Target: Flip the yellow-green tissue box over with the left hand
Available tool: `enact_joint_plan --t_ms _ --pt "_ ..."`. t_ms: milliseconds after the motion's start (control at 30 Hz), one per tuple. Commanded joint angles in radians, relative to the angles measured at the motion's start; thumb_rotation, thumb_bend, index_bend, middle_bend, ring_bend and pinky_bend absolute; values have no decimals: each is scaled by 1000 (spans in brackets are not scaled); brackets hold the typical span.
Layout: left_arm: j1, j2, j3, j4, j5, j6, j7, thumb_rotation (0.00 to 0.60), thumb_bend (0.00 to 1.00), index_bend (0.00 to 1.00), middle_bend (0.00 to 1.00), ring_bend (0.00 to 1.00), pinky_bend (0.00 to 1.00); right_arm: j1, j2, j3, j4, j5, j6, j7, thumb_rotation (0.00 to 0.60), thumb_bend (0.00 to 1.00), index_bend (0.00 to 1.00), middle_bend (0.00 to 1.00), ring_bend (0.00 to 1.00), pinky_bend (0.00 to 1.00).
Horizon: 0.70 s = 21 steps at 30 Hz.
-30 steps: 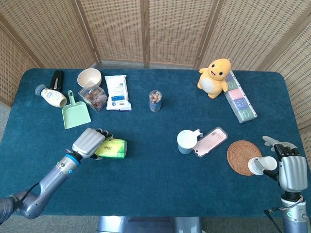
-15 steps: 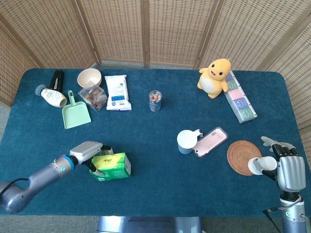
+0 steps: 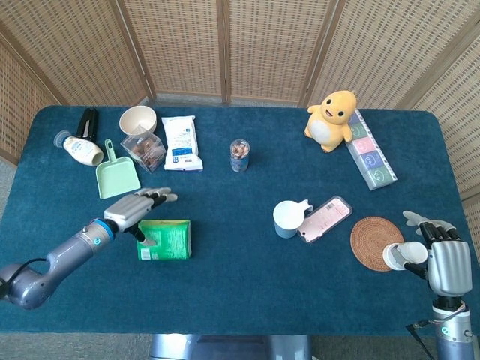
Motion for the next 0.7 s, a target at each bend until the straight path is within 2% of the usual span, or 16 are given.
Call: enact_joint_plan --t_ms 33,200,367,433,467,500,600,700 --pt "67 -43 0 -11 37 219 142 600 48 87 0 0 0 0 0 -2 -1 -2 -1 -1 600 56 279 433 498 366" --pt "131 -19 20 -45 140 345 171 600 48 87 0 0 0 -1 2 -3 -6 -4 1 -3 600 55 278 433 498 366" --pt "245 36 80 -85 245 507 218 600 47 87 0 0 0 -3 6 -1 -10 -6 7 -3 600 49 277 429 478 363" --pt "288 51 98 -93 269 559 220 600 46 87 0 0 0 -4 9 -2 -12 -7 7 -7 600 28 260 395 412 314" --pt "303 56 103 -94 276 576 222 600 47 88 0 0 0 -4 11 -3 -14 -6 5 -11 600 14 234 348 340 248" --pt "324 64 111 -95 286 603 223 600 47 89 0 0 0 -5 15 -6 -18 -3 -2 -22 600 2 200 279 249 173" --pt "384 78 129 -92 304 675 229 600 47 92 0 0 0 -9 26 -8 -35 15 -19 -79 600 0 124 96 44 45" --pt "452 90 148 -87 317 747 227 600 46 92 0 0 0 -11 37 -9 -60 30 -35 -120 600 0 40 6 0 2"
